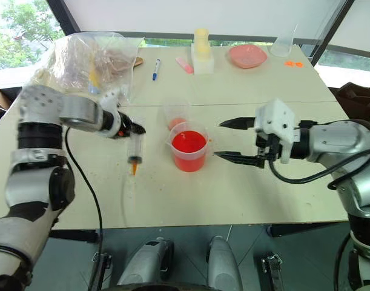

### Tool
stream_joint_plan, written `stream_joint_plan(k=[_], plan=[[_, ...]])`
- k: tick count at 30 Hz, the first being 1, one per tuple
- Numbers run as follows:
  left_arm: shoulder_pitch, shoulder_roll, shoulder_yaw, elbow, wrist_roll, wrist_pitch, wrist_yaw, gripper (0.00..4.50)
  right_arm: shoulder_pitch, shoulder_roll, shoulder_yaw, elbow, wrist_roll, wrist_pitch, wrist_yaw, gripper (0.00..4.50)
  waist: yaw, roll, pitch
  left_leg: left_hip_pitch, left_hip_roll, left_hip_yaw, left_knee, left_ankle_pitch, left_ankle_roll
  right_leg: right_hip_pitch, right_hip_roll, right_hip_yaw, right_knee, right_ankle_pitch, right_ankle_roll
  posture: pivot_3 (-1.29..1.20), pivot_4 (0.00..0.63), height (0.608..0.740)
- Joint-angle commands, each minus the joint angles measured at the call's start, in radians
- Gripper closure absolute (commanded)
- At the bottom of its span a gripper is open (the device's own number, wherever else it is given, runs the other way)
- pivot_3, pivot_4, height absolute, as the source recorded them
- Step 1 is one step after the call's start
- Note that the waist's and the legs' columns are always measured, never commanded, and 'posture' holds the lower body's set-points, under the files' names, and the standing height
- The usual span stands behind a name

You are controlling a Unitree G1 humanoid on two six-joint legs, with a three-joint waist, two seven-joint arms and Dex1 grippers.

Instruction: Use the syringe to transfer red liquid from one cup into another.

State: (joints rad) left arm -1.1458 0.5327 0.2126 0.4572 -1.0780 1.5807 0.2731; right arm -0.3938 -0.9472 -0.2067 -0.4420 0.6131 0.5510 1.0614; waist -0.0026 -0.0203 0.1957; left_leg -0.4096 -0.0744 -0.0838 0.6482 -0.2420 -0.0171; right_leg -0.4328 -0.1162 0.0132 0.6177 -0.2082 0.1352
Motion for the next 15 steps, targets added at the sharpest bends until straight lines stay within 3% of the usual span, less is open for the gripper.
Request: stream_joint_plan(k=[1,2,6,10,15], plan=[[-0.033,0.092,0.026,-0.350,0.054,-0.338,-0.361,3.03,-0.018,-0.002,-0.155,0.016,0.063,0.025,-0.070,1.12,-0.004,0.000,0.000,0.000,0.000,0.000,0.000,0.001,-0.001,0.000,0.000,0.000,0.000,0.000,0.000,0.00,0.150,0.740],[0.003,0.097,0.039,-0.405,0.086,-0.442,-0.434,3.03,-0.024,0.003,-0.170,0.030,0.054,0.016,-0.090,1.12,-0.004,0.001,-0.001,0.000,0.000,0.001,0.000,0.001,-0.003,0.000,0.000,0.000,-0.001,0.000,0.000,0.00,0.150,0.740],[0.055,0.046,0.031,-0.446,0.074,-0.544,-0.633,3.03,-0.062,0.023,-0.170,0.093,-0.023,-0.061,-0.167,1.12,-0.004,0.006,-0.004,0.005,0.000,0.003,-0.002,-0.001,0.002,0.006,-0.001,0.001,-0.005,0.000,0.000,0.00,0.150,0.740],[0.103,-0.023,-0.046,-0.491,0.111,-0.661,-0.829,3.03,-0.125,0.053,-0.129,0.142,-0.062,-0.118,-0.201,1.12,-0.006,0.005,-0.003,0.004,0.000,0.002,0.001,-0.001,0.003,0.007,0.000,0.001,-0.005,0.000,0.000,0.00,0.150,0.740],[0.181,-0.088,-0.178,-0.414,0.276,-0.856,-1.021,3.03,-0.194,0.080,-0.077,0.201,-0.140,-0.200,-0.240,1.12,-0.010,0.005,-0.003,0.004,0.000,0.004,0.001,-0.001,0.003,0.006,0.000,0.001,-0.004,0.000,0.000,0.00,0.150,0.740]])
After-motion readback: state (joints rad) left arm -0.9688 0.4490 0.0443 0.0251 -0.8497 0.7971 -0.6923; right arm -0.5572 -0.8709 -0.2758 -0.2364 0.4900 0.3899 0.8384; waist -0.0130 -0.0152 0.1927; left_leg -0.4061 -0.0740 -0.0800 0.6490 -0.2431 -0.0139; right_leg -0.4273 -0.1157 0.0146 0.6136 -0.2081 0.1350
